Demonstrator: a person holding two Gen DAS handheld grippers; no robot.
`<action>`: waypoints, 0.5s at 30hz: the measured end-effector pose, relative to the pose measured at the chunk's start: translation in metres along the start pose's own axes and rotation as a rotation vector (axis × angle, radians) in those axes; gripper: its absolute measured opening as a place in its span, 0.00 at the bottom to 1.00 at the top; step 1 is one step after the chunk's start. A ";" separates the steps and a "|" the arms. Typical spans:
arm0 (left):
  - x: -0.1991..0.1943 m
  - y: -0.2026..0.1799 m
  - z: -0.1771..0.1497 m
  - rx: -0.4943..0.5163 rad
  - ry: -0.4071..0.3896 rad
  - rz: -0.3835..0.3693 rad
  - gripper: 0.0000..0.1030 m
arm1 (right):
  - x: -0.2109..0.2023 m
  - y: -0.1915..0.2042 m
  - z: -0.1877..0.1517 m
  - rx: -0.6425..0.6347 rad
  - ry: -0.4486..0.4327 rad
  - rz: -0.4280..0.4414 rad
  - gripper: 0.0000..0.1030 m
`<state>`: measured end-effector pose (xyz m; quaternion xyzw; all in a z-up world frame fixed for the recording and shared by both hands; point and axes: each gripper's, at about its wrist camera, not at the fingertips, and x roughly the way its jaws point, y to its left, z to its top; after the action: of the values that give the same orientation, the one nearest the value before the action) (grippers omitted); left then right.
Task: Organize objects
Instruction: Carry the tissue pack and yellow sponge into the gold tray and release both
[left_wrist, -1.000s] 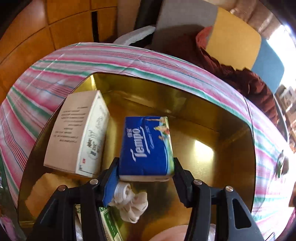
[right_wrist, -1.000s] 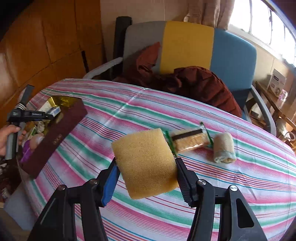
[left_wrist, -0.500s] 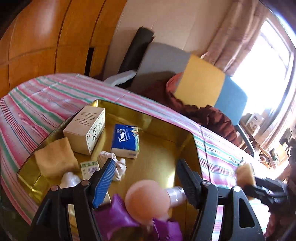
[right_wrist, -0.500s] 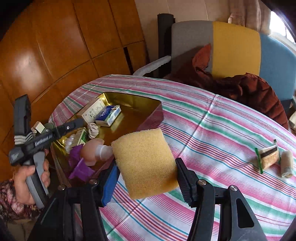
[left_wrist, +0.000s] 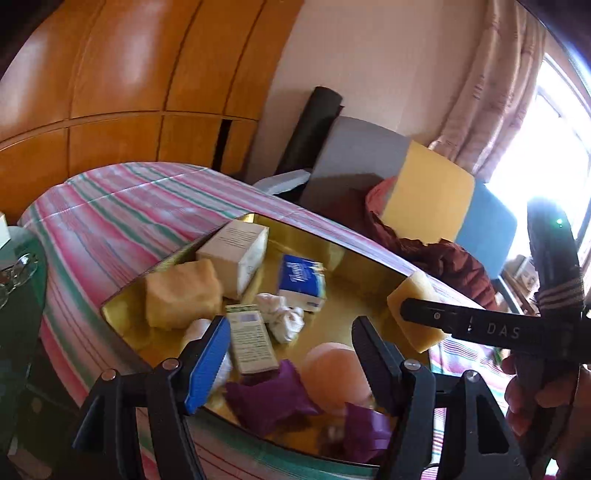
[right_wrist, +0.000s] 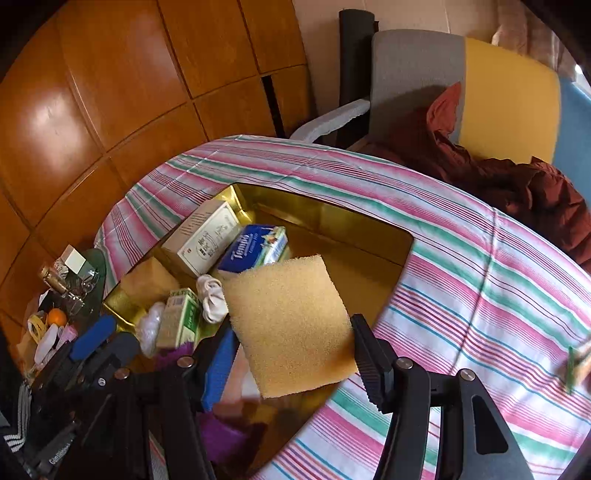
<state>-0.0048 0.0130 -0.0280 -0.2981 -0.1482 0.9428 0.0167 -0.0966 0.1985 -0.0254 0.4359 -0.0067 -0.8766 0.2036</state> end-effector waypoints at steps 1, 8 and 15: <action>0.000 0.004 0.000 -0.009 -0.001 0.027 0.67 | 0.005 0.003 0.003 -0.005 0.006 -0.003 0.59; 0.009 0.029 0.005 -0.102 0.034 0.079 0.67 | 0.042 0.013 0.012 -0.005 0.065 -0.048 0.61; 0.008 0.028 0.007 -0.091 0.026 0.068 0.67 | 0.050 0.010 0.007 0.026 0.062 -0.071 0.76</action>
<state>-0.0137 -0.0144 -0.0357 -0.3155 -0.1806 0.9312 -0.0268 -0.1251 0.1699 -0.0567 0.4656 0.0038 -0.8691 0.1669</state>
